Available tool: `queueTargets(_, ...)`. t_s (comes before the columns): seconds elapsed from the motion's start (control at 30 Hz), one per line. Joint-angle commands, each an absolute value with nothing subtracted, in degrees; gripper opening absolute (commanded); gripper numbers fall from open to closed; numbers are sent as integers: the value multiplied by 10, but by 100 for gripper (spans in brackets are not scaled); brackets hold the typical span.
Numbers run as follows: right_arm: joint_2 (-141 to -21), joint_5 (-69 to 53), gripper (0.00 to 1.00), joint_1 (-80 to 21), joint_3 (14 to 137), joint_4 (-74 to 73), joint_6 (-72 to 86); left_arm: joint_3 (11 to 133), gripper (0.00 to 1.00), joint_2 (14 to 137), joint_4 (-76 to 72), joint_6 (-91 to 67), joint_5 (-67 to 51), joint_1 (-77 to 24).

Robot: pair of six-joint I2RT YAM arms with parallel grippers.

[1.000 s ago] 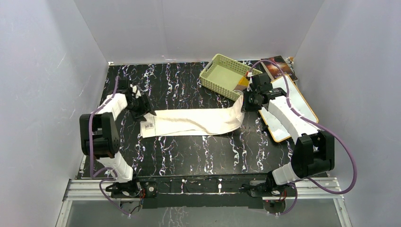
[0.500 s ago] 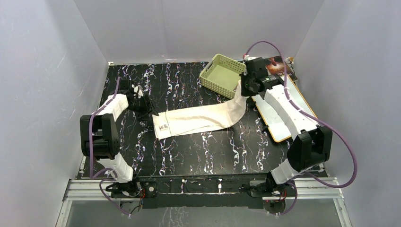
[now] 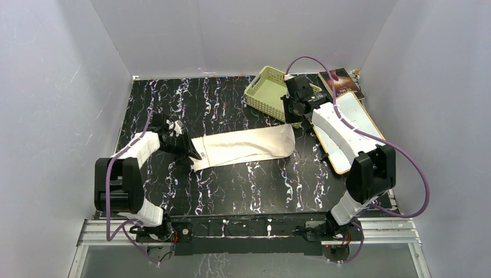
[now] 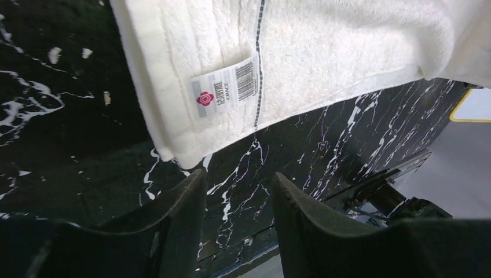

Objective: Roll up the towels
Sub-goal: Fold the towel at the center of the board.

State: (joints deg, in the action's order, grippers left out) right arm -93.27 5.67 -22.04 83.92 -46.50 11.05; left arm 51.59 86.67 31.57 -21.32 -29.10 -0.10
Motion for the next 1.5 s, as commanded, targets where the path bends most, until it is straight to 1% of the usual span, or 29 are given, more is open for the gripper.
queueTargets(0.0,-924,58,0,-228,859,-453,115,502,41,842,268,-245,-313,-14)
queueTargets(0.2,-920,55,0,-230,845,-449,115,522,29,866,200,-286,-345,-15)
queueTargets(0.43,-916,66,0,-230,839,-446,110,458,28,935,97,-338,-394,-19)
queueTargets(0.57,-912,76,0,-227,833,-448,106,460,28,958,151,-305,-350,-19)
queueTargets(0.67,-907,76,0,-215,827,-449,103,483,30,962,218,-266,-302,-10)
queueTargets(0.8,-894,75,0,-183,810,-447,98,521,34,961,289,-219,-266,20)
queueTargets(1.03,-881,79,0,-130,793,-447,85,589,42,978,390,-132,-238,53)
queueTargets(1.33,-873,104,0,-113,788,-447,81,596,44,980,409,-125,-186,63)
queueTargets(1.47,-866,116,0,-108,789,-448,81,591,44,972,403,-124,-187,63)
